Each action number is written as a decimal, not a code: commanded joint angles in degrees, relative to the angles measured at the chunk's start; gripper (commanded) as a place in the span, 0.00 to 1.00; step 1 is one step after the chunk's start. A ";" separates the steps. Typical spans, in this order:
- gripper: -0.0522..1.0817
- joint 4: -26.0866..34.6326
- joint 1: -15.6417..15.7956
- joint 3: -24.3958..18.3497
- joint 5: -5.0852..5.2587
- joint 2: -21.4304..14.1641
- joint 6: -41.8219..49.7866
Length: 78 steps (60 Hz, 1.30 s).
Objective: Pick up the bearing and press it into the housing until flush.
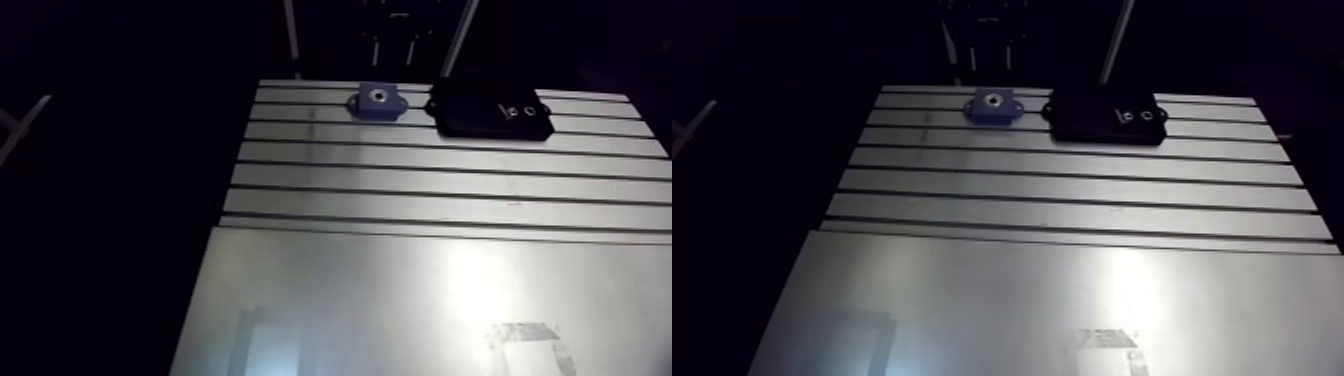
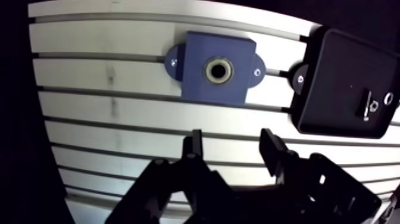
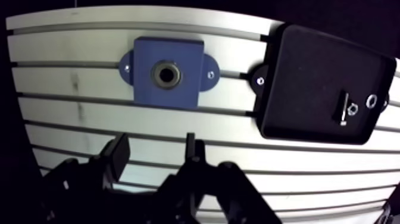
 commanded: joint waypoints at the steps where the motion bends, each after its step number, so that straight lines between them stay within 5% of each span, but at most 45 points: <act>1: 0.05 13.13 -3.11 -0.80 -0.91 -8.82 -1.09; 18: 0.05 16.36 -4.94 1.39 -0.99 -19.72 -3.75; 57: 0.05 15.86 -5.77 -0.43 0.14 -21.68 -3.99; 78: 0.05 16.03 -5.86 -0.18 -0.20 -23.16 -4.10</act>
